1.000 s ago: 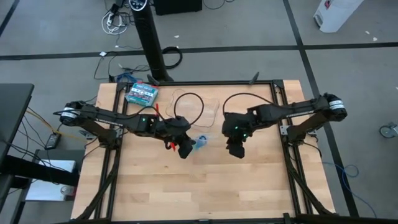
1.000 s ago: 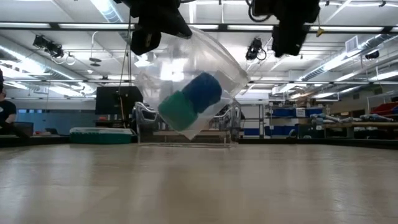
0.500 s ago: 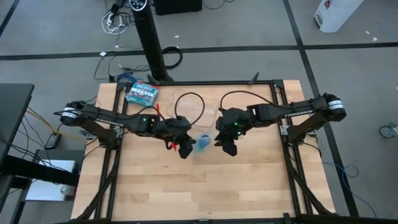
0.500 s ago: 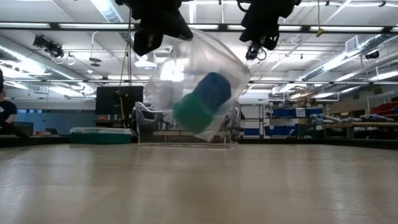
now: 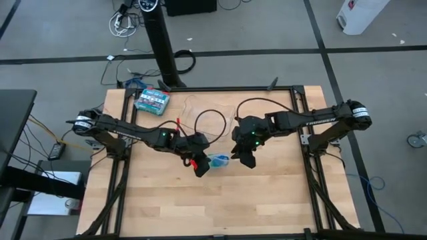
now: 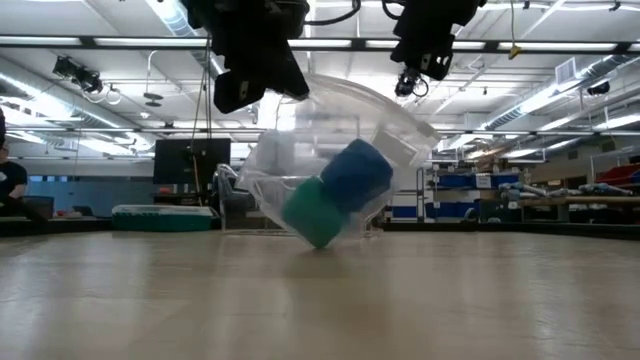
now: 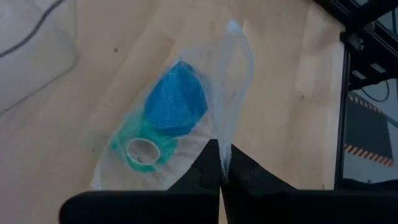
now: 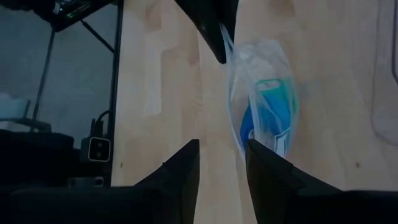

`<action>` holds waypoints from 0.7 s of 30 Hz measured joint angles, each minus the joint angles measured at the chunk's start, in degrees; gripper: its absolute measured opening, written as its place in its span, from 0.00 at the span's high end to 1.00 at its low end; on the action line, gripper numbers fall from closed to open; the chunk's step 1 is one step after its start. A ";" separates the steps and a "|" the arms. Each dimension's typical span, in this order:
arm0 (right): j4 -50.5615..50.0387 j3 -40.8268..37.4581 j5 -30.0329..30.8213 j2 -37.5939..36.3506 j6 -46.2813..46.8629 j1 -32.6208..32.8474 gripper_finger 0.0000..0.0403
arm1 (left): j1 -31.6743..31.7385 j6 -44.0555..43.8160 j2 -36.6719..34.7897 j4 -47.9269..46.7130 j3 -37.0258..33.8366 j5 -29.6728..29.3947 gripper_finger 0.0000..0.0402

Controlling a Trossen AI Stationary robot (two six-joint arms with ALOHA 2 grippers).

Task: Roll bandage
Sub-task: Close the transparent zip bag

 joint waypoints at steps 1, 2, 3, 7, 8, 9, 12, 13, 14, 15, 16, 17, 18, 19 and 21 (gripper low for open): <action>-0.04 0.00 -0.11 0.00 -0.26 0.04 0.70 | 0.00 0.00 0.01 -0.08 0.00 0.37 0.99; -0.15 0.00 -0.11 0.00 -0.77 0.08 0.70 | 0.00 0.00 0.01 0.00 0.00 0.62 0.98; -0.14 0.00 -0.13 0.00 -1.37 0.11 0.69 | 0.00 0.00 0.01 0.05 0.00 0.62 0.98; -0.73 0.00 -0.05 0.00 -3.76 0.11 0.68 | 0.00 -0.40 0.01 -0.32 0.00 0.63 0.92; -0.81 0.00 0.31 0.25 -4.42 0.09 0.68 | 0.00 -0.71 -0.01 -0.76 0.00 0.75 0.90; -0.79 0.04 0.73 0.71 -5.05 -0.04 0.67 | 0.00 -1.41 -0.01 -1.37 0.00 0.82 0.88; -1.36 -0.01 1.13 2.42 -6.99 -0.66 0.67 | 0.00 -1.86 -0.01 -2.92 -0.07 0.84 0.81; -0.73 0.02 1.18 3.09 -7.33 -0.85 0.66 | 0.00 -1.80 0.01 -2.89 -0.07 0.85 0.79; -0.99 0.02 1.25 4.02 -7.65 -0.98 0.66 | 0.00 -1.77 -0.01 -2.93 -0.07 0.92 0.77; -0.77 0.02 1.02 5.04 -7.88 -1.12 0.66 | 0.00 -1.84 0.01 -2.94 -0.07 1.12 0.76; 0.08 0.02 0.37 5.90 -7.94 -1.18 0.66 | 0.00 -1.89 -0.01 -2.84 -0.07 1.12 0.75; 0.57 0.02 -0.55 6.77 -8.00 -1.18 0.66 | 0.00 -1.92 0.00 -2.87 -0.07 1.14 0.74; 1.33 0.02 -1.81 7.65 -8.00 -1.18 0.66 | 0.00 -2.01 0.01 -2.85 -0.07 1.14 0.74; 2.21 0.02 -2.87 8.25 -8.06 -1.14 0.67 | 0.00 -2.46 -0.01 -2.87 -0.07 1.16 0.73; 3.14 0.00 -4.53 9.28 -8.00 -1.12 0.67 | 0.02 -3.25 -0.01 -2.86 -0.07 1.14 0.73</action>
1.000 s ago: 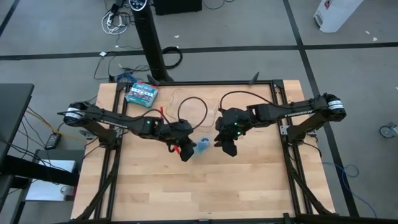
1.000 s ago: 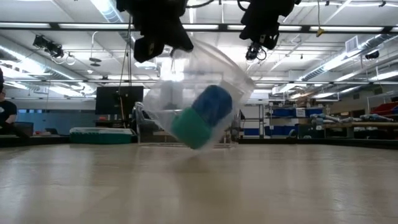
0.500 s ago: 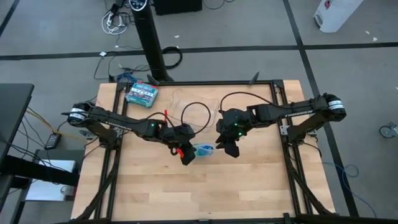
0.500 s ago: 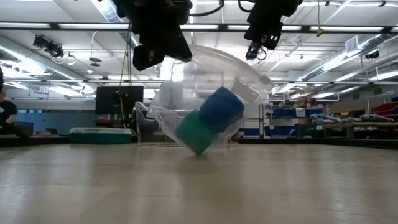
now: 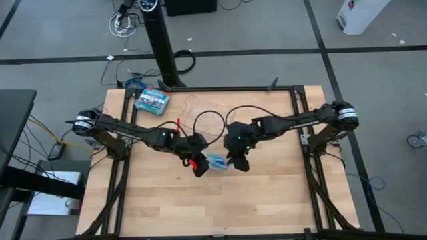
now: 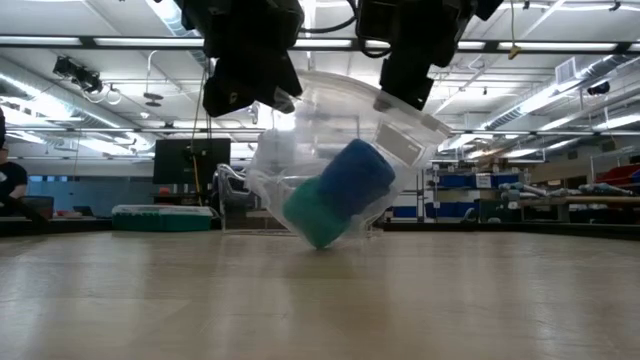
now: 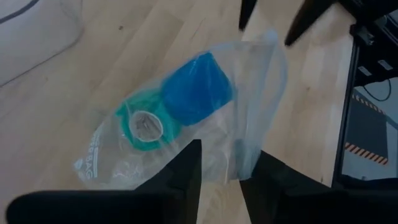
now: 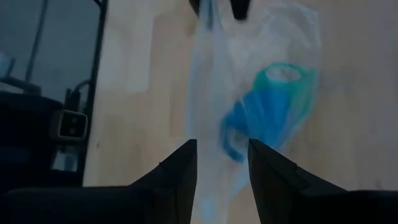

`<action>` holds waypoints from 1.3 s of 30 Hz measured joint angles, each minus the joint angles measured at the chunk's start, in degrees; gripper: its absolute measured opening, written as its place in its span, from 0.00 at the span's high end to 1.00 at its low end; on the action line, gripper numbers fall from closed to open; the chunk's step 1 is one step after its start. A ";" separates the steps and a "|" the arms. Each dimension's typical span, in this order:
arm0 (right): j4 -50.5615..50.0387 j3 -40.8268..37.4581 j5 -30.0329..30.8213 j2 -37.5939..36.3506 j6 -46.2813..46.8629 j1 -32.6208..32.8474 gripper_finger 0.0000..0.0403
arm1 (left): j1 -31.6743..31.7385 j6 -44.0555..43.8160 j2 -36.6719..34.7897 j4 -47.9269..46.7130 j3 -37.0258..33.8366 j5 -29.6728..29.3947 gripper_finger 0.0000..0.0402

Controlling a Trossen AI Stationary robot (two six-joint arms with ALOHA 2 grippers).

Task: Roll bandage
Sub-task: Close the transparent zip bag

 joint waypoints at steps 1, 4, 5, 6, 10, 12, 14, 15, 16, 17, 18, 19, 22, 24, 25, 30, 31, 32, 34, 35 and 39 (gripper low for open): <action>0.76 0.01 -0.01 0.12 0.50 0.03 0.67 | 0.00 0.02 0.00 0.05 0.00 0.00 0.73; 1.61 0.20 1.22 0.08 0.70 0.07 0.67 | 0.09 -0.88 0.00 -0.26 0.00 -0.09 0.74; 1.98 0.24 2.25 0.08 0.28 0.13 0.67 | 0.09 -1.47 0.00 -0.48 0.00 -0.26 0.74; 1.93 0.24 3.07 0.04 -0.26 0.20 0.68 | 0.09 -1.99 0.00 -0.56 0.00 -0.58 0.75; 1.99 0.26 4.97 0.39 -1.95 0.20 0.69 | 0.09 -3.92 0.00 -0.46 0.00 -2.90 0.75; 1.28 0.26 5.10 0.80 -1.64 0.20 0.69 | 0.11 -4.74 0.00 -0.58 0.00 -3.62 0.75; -0.76 0.28 6.45 0.76 0.35 0.20 0.69 | 0.11 -5.72 0.00 -1.31 0.00 -4.45 0.75; -2.30 0.31 7.89 0.76 2.02 0.25 0.69 | 0.11 -5.80 0.00 -1.55 0.00 -4.57 0.75; -4.38 0.31 9.33 0.76 3.69 0.25 0.69 | 0.11 -5.80 0.00 -1.53 0.00 -4.57 0.75; -5.91 0.27 10.71 0.76 4.72 0.24 0.70 | 0.11 -5.80 0.00 -1.57 0.00 -4.54 0.75; -6.41 0.26 11.42 0.76 4.91 0.23 0.70 | 0.11 -5.80 0.00 -1.53 0.00 -4.52 0.75; -5.99 0.26 11.49 0.79 4.74 0.20 0.70 | 0.09 -5.80 0.00 -1.46 0.00 -4.50 0.75; -4.54 0.29 12.20 1.06 3.13 0.28 0.71 | 0.11 -5.80 0.00 -1.55 0.00 -4.62 0.75; -2.34 0.31 12.85 1.86 2.06 0.35 0.72 | 0.09 -5.80 0.00 -1.50 0.00 -5.36 0.75; -2.16 0.32 12.93 2.14 1.97 0.35 0.72 | 0.09 -5.86 0.00 -1.49 0.00 -6.10 0.75; -2.11 0.27 13.00 3.78 2.35 0.42 0.72 | -0.02 -7.34 0.01 -1.94 0.00 -12.11 0.75; -1.08 0.26 12.43 4.01 2.50 0.46 0.72 | -0.02 -7.48 0.17 -1.87 0.00 -13.66 0.75; -0.26 0.26 11.75 4.11 2.85 0.46 0.72 | -0.02 -7.59 0.26 -1.96 0.00 -15.03 0.75; 0.56 0.29 10.60 4.46 3.49 0.52 0.72 | 0.00 -7.50 0.37 -2.07 0.00 -15.81 0.74; 0.86 0.32 10.40 4.68 3.85 0.52 0.72 | 0.00 -7.29 0.37 -1.39 0.00 -16.10 0.74; 1.04 0.28 10.46 5.74 4.04 0.55 0.72 | 0.00 -5.52 0.37 0.59 0.00 -16.90 0.68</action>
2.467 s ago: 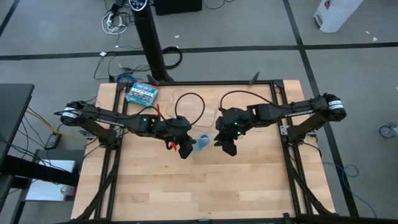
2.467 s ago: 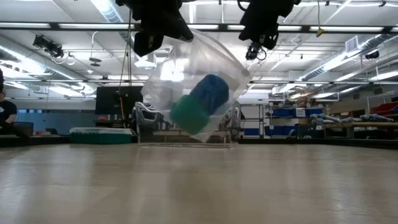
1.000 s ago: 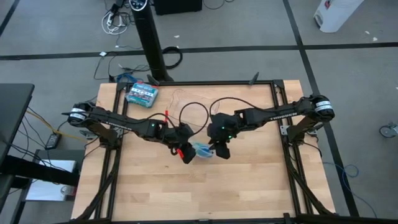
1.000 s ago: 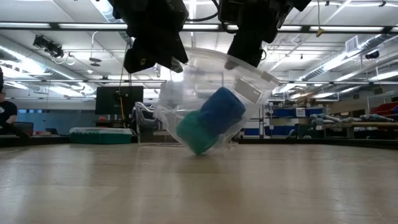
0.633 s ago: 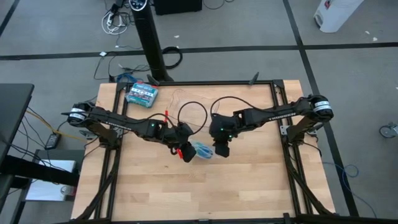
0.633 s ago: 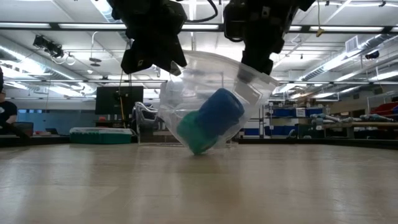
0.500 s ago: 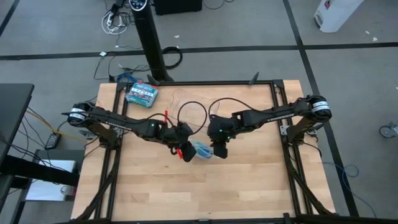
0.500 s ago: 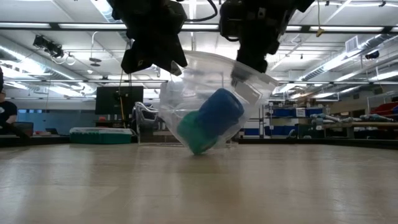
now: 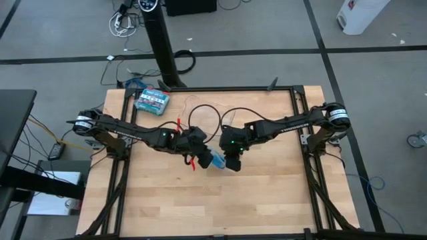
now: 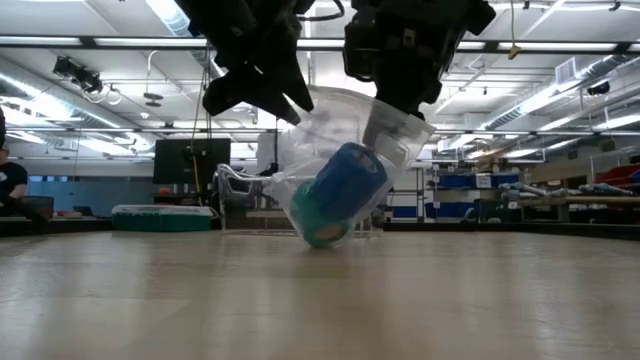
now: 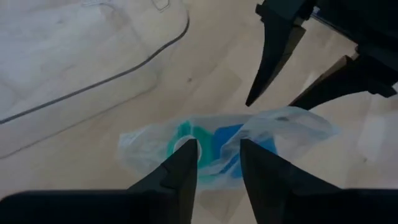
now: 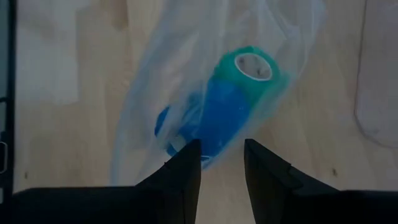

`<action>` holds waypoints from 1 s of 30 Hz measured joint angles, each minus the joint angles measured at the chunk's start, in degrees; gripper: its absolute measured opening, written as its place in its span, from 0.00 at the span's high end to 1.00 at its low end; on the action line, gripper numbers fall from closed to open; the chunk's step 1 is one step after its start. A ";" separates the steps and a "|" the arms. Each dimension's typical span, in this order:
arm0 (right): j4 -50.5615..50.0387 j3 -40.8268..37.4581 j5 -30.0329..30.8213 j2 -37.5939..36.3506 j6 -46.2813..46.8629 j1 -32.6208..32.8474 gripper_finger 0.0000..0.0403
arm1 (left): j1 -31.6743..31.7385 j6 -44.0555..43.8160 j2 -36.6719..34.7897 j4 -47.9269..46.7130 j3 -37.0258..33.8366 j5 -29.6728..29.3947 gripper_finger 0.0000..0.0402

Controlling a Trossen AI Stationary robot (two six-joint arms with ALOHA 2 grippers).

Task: Roll bandage
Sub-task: Close the transparent zip bag

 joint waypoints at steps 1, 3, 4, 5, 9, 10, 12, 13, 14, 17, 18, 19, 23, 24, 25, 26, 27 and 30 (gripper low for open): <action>0.06 0.00 0.02 0.35 0.00 -0.02 0.72 | 0.00 -0.01 0.00 -0.19 0.00 -0.09 0.67; 0.71 0.00 -0.13 1.09 0.40 0.00 0.72 | 0.11 -0.08 0.03 -0.83 0.00 -0.87 0.63; 0.51 0.00 -0.29 1.29 0.93 0.00 0.72 | 0.15 -0.16 0.23 -0.97 0.00 -1.66 0.62; 0.96 0.00 -0.62 1.54 1.49 0.00 0.72 | 0.31 -0.26 0.34 -1.48 0.00 -2.16 0.61; 3.20 0.00 -4.16 1.73 3.20 0.37 0.72 | 0.76 -0.76 0.42 -1.92 0.00 -3.94 0.58; 4.08 0.01 -4.44 1.73 3.32 0.63 0.72 | 0.79 -1.39 0.40 -1.83 0.00 -4.37 0.58; 4.91 0.22 -5.11 1.73 3.22 1.10 0.72 | 0.85 -2.28 0.42 -1.53 0.00 -4.74 0.58; 5.49 0.62 -5.39 1.73 2.90 1.27 0.72 | 0.86 -2.60 0.42 -1.22 0.00 -4.74 0.58; 6.65 0.97 -5.59 1.73 2.55 1.49 0.72 | 0.85 -2.63 0.58 -0.74 0.00 -4.74 0.58; 10.25 1.19 -5.53 1.64 2.64 1.53 0.72 | 0.85 -2.60 1.73 1.25 0.00 -3.75 0.58; 10.32 1.18 -5.53 1.64 3.20 1.52 0.72 | 0.85 -2.36 2.44 2.73 0.00 -2.99 0.58; 10.25 1.18 -5.54 1.65 3.92 1.43 0.72 | 0.81 -2.13 2.76 4.38 0.00 -1.78 0.58; 5.11 1.16 -6.40 0.78 5.25 1.07 0.73 | 0.75 -2.24 3.74 6.22 0.00 1.83 0.58; 3.41 1.07 -6.51 0.28 4.98 1.07 0.74 | 0.74 -2.29 3.74 5.72 0.00 2.08 0.58; 2.93 1.07 -6.50 -0.32 4.67 1.09 0.74 | 0.74 -2.24 3.74 5.73 0.00 2.41 0.58; 2.33 1.07 -6.13 -1.19 4.16 1.09 0.75 | 0.74 -2.00 3.74 6.07 0.00 2.46 0.58; 1.44 1.07 -5.45 -2.06 3.38 1.11 0.75 | 0.76 -1.96 3.74 5.94 0.00 2.47 0.58; 1.86 1.09 -1.83 -3.93 -0.77 1.11 0.77 | 0.76 -1.97 3.74 6.11 0.00 2.49 0.58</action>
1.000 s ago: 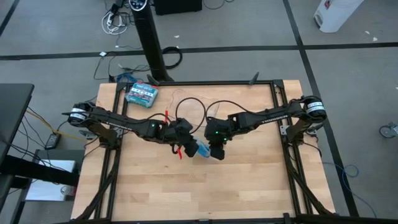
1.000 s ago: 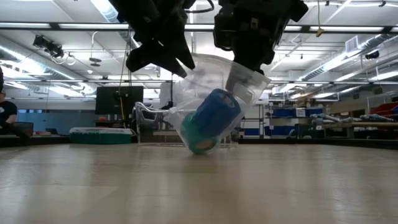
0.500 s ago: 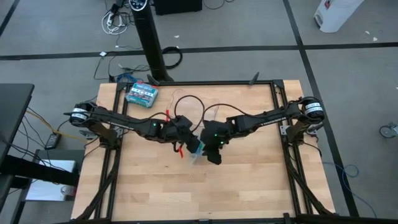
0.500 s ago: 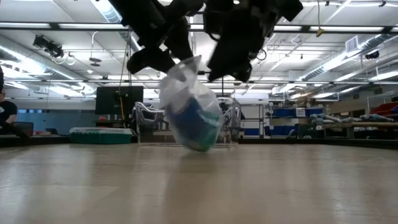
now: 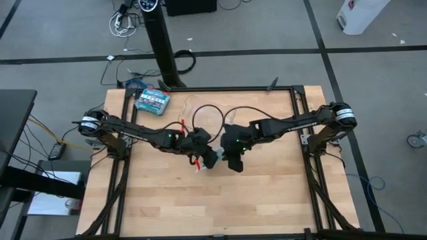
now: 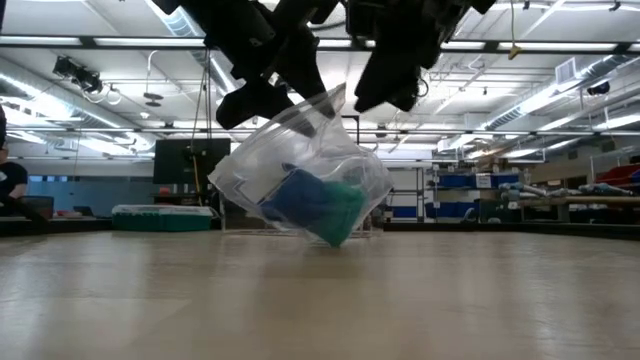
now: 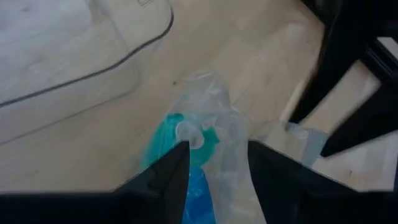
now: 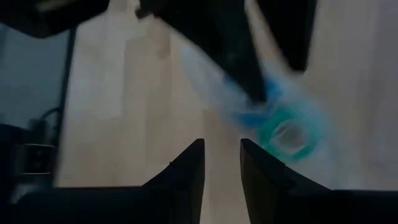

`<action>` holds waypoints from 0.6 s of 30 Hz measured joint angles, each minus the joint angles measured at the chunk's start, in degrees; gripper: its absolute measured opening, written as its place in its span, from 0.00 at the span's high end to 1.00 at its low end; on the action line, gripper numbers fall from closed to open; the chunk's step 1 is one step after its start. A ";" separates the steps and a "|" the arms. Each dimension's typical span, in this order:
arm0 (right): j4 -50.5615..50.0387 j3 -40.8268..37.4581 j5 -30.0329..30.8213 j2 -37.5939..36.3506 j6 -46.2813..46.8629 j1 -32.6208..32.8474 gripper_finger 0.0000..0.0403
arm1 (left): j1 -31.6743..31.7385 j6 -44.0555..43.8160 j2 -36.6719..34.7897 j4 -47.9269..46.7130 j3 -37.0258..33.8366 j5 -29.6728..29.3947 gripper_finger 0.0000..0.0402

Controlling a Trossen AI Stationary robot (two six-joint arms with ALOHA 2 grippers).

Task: Roll bandage
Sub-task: Close the transparent zip bag

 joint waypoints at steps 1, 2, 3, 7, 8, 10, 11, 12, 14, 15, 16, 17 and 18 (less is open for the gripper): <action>0.69 0.01 1.21 -0.20 -2.63 -0.01 0.77 | 0.00 -0.15 0.00 0.11 0.00 0.00 0.58; 1.43 0.02 2.07 -0.41 -5.71 -0.02 0.78 | -0.01 -0.24 0.00 0.47 0.00 -0.11 0.58; 1.42 0.02 2.65 -0.49 -9.34 -0.10 0.78 | 0.00 -0.24 0.00 0.48 0.00 -0.19 0.58; 1.48 0.02 6.72 -0.38 -20.20 -0.11 0.77 | 0.04 -0.12 0.00 0.87 0.00 -0.17 0.58; 1.62 0.02 7.76 -0.38 -21.38 -0.09 0.76 | 0.04 -0.20 0.00 0.87 0.00 0.00 0.58; 1.81 0.02 9.06 -0.42 -23.21 -0.05 0.75 | 0.04 -0.84 0.00 1.04 0.00 0.29 0.58; 2.18 0.02 9.00 -0.42 -24.21 -0.03 0.75 | 0.04 -1.27 0.00 1.05 0.00 0.33 0.58; 2.53 0.02 8.99 -0.55 -25.06 0.06 0.74 | 0.04 -1.53 0.00 0.98 0.00 0.35 0.58; 2.64 0.02 8.28 -1.06 -27.08 0.32 0.72 | 0.04 -1.71 0.00 1.21 0.00 0.36 0.58; 3.38 0.06 7.81 -1.18 -28.39 0.45 0.71 | 0.04 -1.71 0.00 1.18 0.00 0.36 0.58; 3.53 0.09 7.63 -1.38 -29.85 0.72 0.70 | 0.04 -1.72 0.00 1.20 0.00 0.37 0.58; 3.29 0.07 7.50 -1.54 -31.44 0.89 0.69 | 0.04 -1.74 0.00 1.20 0.00 0.35 0.58; 3.70 0.07 7.41 -1.59 -33.10 1.06 0.68 | 0.04 -1.74 0.00 1.20 0.00 0.36 0.58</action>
